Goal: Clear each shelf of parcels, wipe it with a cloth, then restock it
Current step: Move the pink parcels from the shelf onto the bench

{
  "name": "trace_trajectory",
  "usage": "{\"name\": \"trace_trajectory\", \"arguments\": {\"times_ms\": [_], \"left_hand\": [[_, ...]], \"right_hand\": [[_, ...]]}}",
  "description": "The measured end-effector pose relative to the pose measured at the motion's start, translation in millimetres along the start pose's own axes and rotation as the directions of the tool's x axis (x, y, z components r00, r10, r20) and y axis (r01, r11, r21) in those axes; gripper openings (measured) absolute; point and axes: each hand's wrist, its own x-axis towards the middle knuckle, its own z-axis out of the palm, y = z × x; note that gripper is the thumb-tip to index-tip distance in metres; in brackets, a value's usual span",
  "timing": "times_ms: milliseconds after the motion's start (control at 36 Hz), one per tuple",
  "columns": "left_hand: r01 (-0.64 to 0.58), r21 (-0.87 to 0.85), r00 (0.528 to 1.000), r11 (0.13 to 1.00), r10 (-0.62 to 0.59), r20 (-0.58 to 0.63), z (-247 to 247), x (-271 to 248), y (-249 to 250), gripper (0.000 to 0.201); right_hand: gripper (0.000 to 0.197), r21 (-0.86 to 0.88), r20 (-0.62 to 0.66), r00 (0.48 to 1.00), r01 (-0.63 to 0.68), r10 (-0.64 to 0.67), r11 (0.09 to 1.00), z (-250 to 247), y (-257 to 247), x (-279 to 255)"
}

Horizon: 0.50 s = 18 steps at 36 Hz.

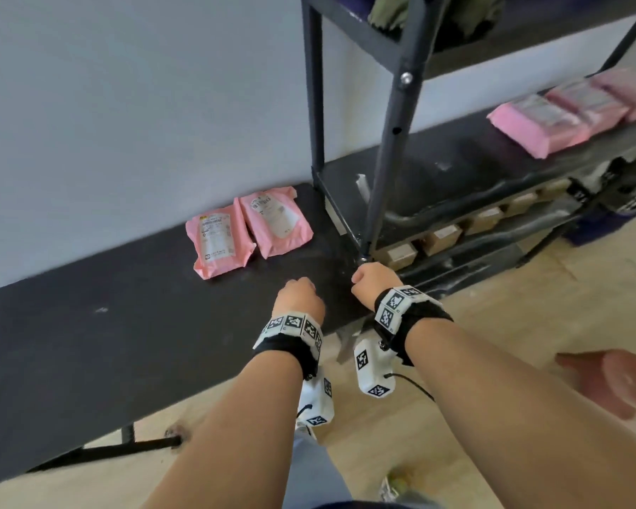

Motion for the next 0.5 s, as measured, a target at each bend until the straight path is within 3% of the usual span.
{"name": "trace_trajectory", "arguments": {"times_ms": [278,500], "left_hand": [[-0.246,0.023,0.969,0.969,0.246,0.018,59.1,-57.1,132.8,0.031],[-0.351,0.07,0.935,0.934,0.345,0.083,88.7,-49.6,228.5,0.032]], "right_hand": [[0.026,-0.006,-0.124,0.971,-0.207,0.205,0.978,-65.9,152.1,-38.9],[0.03,0.124,-0.146,0.941,-0.288,0.305,0.949,-113.2,241.9,-37.3]]}}
